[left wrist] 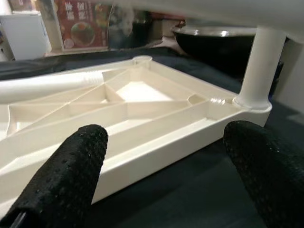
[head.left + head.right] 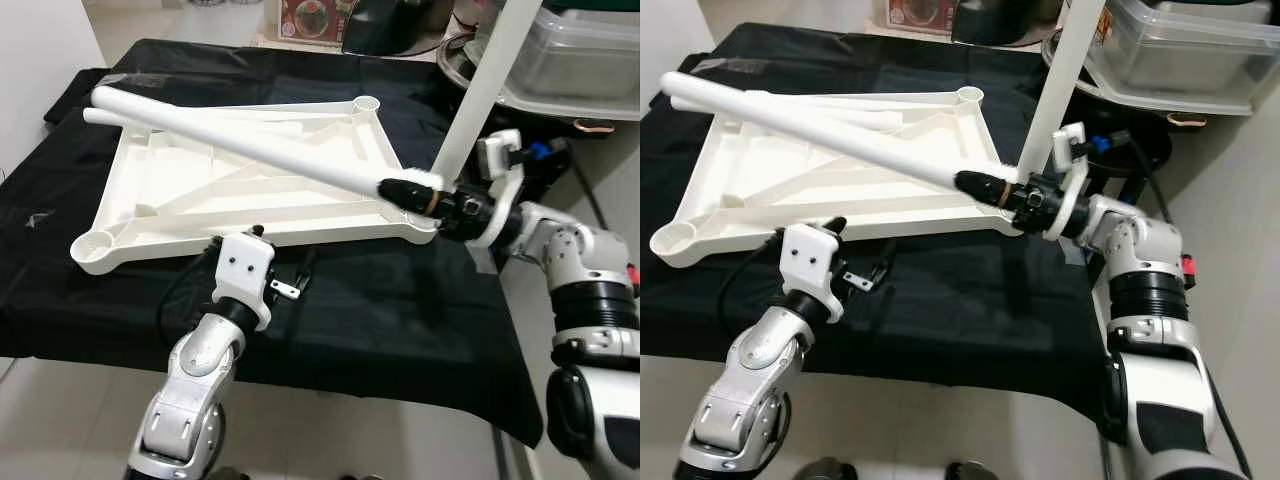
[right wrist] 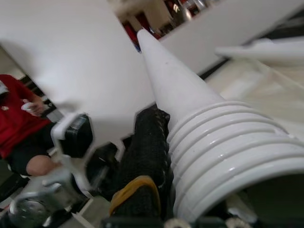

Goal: Building children table

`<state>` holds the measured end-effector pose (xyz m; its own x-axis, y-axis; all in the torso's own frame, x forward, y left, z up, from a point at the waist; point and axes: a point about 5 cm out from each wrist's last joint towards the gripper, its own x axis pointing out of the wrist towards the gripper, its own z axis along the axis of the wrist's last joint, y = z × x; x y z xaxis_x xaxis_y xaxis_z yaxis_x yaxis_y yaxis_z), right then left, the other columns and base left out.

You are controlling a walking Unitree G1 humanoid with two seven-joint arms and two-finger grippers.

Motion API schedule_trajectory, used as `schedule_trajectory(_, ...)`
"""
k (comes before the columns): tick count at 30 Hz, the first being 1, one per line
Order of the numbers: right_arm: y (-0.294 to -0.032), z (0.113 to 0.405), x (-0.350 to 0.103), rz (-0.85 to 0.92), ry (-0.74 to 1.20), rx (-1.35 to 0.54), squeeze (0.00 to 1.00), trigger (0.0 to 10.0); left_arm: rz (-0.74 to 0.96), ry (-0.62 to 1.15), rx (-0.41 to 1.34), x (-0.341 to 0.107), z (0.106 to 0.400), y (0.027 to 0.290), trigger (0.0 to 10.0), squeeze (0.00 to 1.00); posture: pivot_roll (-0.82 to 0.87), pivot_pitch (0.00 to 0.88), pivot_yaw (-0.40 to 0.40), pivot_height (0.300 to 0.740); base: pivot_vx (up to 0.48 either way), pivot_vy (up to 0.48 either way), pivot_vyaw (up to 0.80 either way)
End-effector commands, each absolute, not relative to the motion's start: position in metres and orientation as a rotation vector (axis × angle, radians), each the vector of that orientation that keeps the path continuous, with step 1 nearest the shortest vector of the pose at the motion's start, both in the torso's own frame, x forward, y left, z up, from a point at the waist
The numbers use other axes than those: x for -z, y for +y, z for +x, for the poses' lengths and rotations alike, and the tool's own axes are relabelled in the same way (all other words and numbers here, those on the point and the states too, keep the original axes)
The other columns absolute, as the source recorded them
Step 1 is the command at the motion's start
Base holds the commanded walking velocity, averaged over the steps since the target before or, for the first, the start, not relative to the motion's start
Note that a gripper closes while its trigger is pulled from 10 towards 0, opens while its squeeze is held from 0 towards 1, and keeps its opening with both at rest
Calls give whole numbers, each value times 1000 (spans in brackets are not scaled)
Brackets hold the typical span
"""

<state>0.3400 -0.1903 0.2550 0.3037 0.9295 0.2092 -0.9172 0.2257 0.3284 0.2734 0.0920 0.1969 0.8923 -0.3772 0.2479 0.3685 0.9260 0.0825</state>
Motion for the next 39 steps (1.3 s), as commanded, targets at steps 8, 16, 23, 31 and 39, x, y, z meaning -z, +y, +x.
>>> schedule_trajectory(8, -170, 325, -236, 576, 22, -1292, 0, 0, -142, -382, 434, -239, 291, 73, 10000, 0, 104, 18, -75, 740, 0, 0, 0)
schedule_trajectory(16, -161, 322, -218, 648, 93, -1213, 0, 0, -236, -435, 468, -255, 295, 67, 10000, 0, 102, 15, -73, 740, 0, 0, 0)
schedule_trajectory(23, -161, 322, -205, 679, 138, -1152, 0, 0, -235, -423, 578, -254, 285, 58, 10000, 0, 103, 22, -79, 740, 0, 0, 0)
schedule_trajectory(31, -173, 337, -204, 697, 143, -1035, 0, 0, -180, -338, 746, -230, 264, 45, 10000, 0, 109, 35, -80, 740, 0, 0, 0)
schedule_trajectory(39, -177, 340, -209, 714, 138, -1024, 0, 0, -215, -311, 736, -224, 262, 46, 10000, 0, 108, 50, -85, 740, 0, 0, 0)
